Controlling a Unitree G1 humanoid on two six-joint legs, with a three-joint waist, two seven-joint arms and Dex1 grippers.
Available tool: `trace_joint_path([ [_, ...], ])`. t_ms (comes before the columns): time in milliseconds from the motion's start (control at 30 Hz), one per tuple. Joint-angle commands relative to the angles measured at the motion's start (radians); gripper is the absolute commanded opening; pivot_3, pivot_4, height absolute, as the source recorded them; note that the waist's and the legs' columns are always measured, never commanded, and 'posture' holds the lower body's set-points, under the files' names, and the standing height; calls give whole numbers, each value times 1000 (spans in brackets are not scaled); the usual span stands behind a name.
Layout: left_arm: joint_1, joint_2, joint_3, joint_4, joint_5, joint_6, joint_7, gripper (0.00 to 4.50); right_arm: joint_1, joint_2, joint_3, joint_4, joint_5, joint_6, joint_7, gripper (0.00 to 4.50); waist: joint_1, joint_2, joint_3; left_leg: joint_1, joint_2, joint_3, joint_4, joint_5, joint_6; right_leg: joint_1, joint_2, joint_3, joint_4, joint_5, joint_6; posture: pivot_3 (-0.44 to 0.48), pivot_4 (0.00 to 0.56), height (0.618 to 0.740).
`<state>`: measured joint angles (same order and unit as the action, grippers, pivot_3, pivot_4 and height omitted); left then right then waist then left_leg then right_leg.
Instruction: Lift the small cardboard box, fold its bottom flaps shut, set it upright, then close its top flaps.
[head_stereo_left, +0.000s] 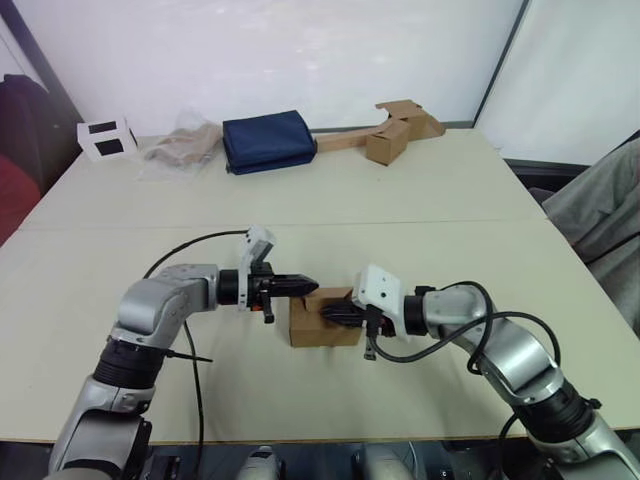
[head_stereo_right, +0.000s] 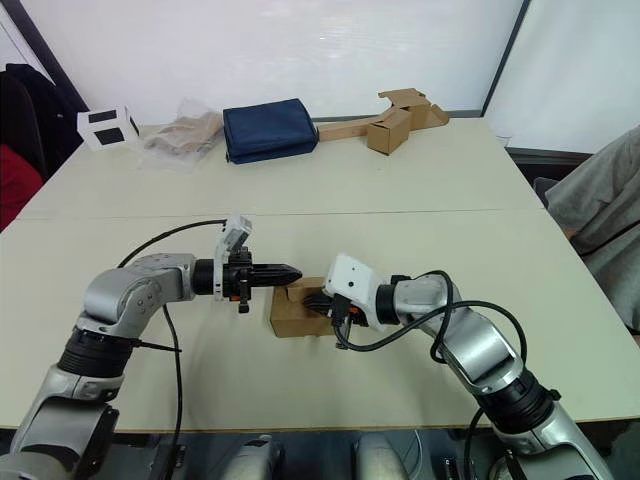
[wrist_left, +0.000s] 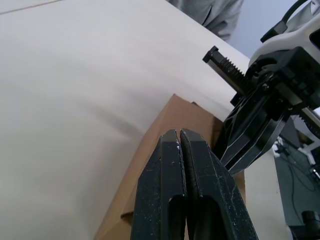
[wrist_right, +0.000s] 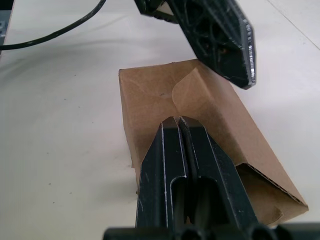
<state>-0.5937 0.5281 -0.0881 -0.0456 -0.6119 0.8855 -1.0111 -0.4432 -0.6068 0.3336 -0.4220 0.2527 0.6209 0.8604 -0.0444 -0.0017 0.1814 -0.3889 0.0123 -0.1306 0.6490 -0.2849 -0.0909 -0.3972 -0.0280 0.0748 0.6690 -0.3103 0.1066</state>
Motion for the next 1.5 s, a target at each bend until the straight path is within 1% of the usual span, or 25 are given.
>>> trace_joint_path([
  [33,-7,17,14,-45,-12,-1,-6,57,-13,7,6,10,-29,-23,-11,0,0,0,0,0,0,0,0,0,0,0,0,0,0,0,0,0,150,740],
  [200,-8,20,6,-55,-13,0,-4,57,-21,9,6,31,-57,-39,-26,0,1,0,0,0,0,0,0,0,0,0,0,0,0,0,0,0,150,740],
  [333,2,35,-30,-70,15,-19,-16,57,-18,13,-1,23,-45,-30,-17,0,1,0,0,0,0,0,0,0,0,0,0,0,0,0,0,0,150,740],
  [567,26,52,-74,-45,66,-92,-47,57,-16,6,-3,11,-38,-15,-5,0,0,0,0,0,0,0,0,0,0,0,0,0,0,0,0,0,150,740],
  [867,70,74,-128,14,165,-235,-104,57,-16,-2,-68,-34,63,55,35,0,0,0,0,0,0,0,0,0,0,0,0,0,0,0,0,0,150,740],
  [967,76,68,-122,26,166,-251,-114,57,-24,6,-104,-32,95,72,29,0,1,0,0,0,0,0,0,0,0,0,0,0,0,0,0,0,150,740],
  [1100,57,41,-40,38,83,-196,-104,57,-28,10,-131,-13,101,61,11,0,0,0,0,0,0,0,0,0,0,0,0,0,0,0,0,0,150,740],
  [1167,53,36,-20,30,67,-186,-97,57,-25,7,-130,-4,90,49,4,0,0,0,0,0,0,0,0,0,0,0,0,0,0,0,0,0,150,740],
  [1367,82,44,-15,-57,62,-175,-66,57,-20,5,-116,14,63,19,-10,0,0,0,0,0,0,0,0,0,0,0,0,0,0,0,0,0,150,740],
  [1500,108,40,-35,-101,80,-182,-42,57,-21,7,-107,25,54,7,-12,0,0,0,0,0,0,0,0,0,0,0,0,0,0,0,0,0,150,740],
])
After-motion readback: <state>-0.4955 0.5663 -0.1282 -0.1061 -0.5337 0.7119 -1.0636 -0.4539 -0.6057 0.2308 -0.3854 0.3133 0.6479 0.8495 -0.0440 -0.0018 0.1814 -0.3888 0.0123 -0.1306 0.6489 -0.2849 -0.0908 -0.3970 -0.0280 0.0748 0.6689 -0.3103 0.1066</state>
